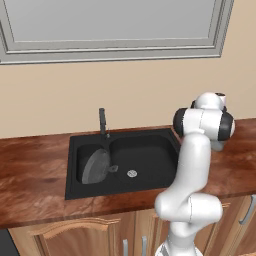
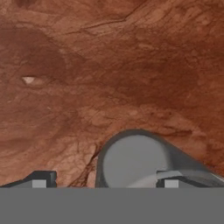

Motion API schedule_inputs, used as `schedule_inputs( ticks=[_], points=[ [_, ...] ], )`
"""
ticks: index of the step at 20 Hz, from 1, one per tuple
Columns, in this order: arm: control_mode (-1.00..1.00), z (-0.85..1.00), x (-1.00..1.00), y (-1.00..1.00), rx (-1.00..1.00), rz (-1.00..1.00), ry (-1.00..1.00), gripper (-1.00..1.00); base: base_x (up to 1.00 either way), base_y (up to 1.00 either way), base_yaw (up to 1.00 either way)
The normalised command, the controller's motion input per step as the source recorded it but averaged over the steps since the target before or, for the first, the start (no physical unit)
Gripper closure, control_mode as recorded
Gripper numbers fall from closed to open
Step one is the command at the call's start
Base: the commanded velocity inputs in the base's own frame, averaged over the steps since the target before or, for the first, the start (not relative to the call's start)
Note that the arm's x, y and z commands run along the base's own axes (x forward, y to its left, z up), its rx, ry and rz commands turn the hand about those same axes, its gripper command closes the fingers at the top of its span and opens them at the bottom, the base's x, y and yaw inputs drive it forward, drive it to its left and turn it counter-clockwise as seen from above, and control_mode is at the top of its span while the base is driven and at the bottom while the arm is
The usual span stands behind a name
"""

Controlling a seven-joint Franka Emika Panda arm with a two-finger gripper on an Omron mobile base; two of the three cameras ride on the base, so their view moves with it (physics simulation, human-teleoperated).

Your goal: Place the pan in the left basin and the glass cup in the right basin of the sink.

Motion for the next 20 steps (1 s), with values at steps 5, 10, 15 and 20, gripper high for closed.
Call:
schedule_inputs(
  ticks=[5,10,15,20],
  points=[
    [-1.0,-0.29,-0.19,0.18,0.0,-0.11,-0.01,1.0,0.0,0.0,0.0],
    [-1.0,-0.27,-0.09,0.13,0.01,-0.11,-0.04,1.0,0.0,0.0,0.0],
    [-1.0,-0.25,-0.06,0.05,0.01,-0.08,-0.04,1.0,0.0,0.0,0.0],
    [-1.0,-0.03,-0.12,0.04,0.01,-0.01,-0.04,1.0,0.0,0.0,0.0]
  ],
)
